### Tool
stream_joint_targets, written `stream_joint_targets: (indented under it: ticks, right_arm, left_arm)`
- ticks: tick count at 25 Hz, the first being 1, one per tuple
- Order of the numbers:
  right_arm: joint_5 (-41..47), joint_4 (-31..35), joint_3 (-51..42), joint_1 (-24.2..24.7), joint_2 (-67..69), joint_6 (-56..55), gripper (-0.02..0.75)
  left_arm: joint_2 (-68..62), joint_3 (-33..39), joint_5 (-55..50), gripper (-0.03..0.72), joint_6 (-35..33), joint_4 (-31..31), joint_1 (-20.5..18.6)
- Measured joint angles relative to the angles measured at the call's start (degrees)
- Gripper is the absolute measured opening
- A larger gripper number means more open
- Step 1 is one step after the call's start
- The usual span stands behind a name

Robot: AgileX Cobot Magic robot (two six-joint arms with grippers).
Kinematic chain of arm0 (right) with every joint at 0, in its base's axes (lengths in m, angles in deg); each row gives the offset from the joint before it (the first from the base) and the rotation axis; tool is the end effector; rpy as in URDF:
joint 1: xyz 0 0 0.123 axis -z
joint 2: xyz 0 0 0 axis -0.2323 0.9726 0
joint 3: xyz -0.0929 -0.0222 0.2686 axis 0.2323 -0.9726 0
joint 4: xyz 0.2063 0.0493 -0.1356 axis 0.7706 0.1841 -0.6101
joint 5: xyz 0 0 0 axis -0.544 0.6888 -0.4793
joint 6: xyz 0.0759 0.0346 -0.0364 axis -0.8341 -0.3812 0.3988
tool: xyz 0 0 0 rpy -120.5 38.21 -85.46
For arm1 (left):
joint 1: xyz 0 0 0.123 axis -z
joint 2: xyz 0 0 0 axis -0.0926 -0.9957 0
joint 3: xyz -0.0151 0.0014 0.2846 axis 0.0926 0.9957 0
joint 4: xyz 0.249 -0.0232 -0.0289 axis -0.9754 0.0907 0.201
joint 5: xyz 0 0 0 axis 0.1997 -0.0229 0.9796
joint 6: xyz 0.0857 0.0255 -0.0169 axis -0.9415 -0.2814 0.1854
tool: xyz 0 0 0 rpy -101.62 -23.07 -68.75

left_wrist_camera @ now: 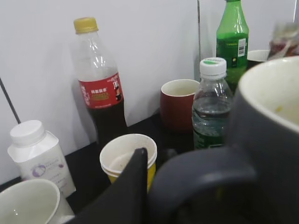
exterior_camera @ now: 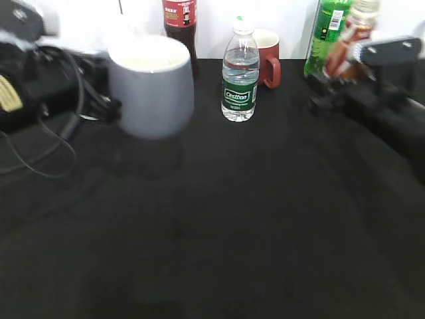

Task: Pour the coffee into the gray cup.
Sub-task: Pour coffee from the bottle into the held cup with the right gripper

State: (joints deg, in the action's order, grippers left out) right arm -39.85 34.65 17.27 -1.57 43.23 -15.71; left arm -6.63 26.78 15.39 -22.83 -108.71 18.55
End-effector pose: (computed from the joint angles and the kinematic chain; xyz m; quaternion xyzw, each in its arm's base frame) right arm 0.3237 0.0903 0.1586 -0.1213 0.7374 0.0905 0.6583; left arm 0.2659 -0.1371 0.2307 0.2828 0.7083 -0.1512 0.6289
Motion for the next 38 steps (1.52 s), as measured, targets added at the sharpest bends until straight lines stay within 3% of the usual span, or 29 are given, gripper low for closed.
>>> stream_joint_targets:
  ticks: [3, 5, 9, 14, 17, 21, 24, 33, 38]
  right_arm:
    - [2.51, -1.98, -7.4, -2.92, -8.78, 0.0, 0.531]
    - [5.29, -1.98, -8.57, -7.89, -12.23, 0.0, 0.529]
    - [6.6, -1.53, -8.51, -16.57, -12.76, 2.6, 0.529]
    - [6.87, -1.12, -8.51, -16.91, -12.76, 20.6, 0.529]
    - [6.85, -0.69, -8.51, -16.91, -12.76, 31.89, 0.529]
    - [4.66, 7.08, -8.51, -16.93, -12.76, 45.31, 0.529]
    - [4.59, 7.19, -8.51, -16.93, -12.76, 50.43, 0.529]
    - [4.58, 7.26, -8.51, -16.93, -12.76, 62.6, 0.529]
    - [-0.7, 7.26, -8.51, -16.93, -12.76, 70.41, 0.529]
  left_arm:
    - [-5.2, 0.0, 5.75, 0.066, 1.83, -3.52, 0.0]
    - [-7.79, 0.0, 8.43, 0.066, 3.04, -7.73, 0.39]
    - [-8.5, 0.0, 8.9, 0.066, 3.4, -9.53, 5.9]
    - [-10.98, 0.0, 9.08, 0.066, 3.4, -10.41, 6.64]
    - [-11.05, 0.0, 9.15, 0.066, 3.4, -16.08, 6.84]
    - [-11.05, 0.0, 9.15, 0.066, 3.4, -16.52, 6.84]
    - [-11.05, 0.0, 9.15, 0.066, 3.4, -14.04, 6.84]
    - [-11.05, 0.0, 9.27, 0.066, 3.4, -14.16, 6.84]
    - [-11.05, 0.0, 9.27, 0.066, 3.4, -14.27, 6.84]
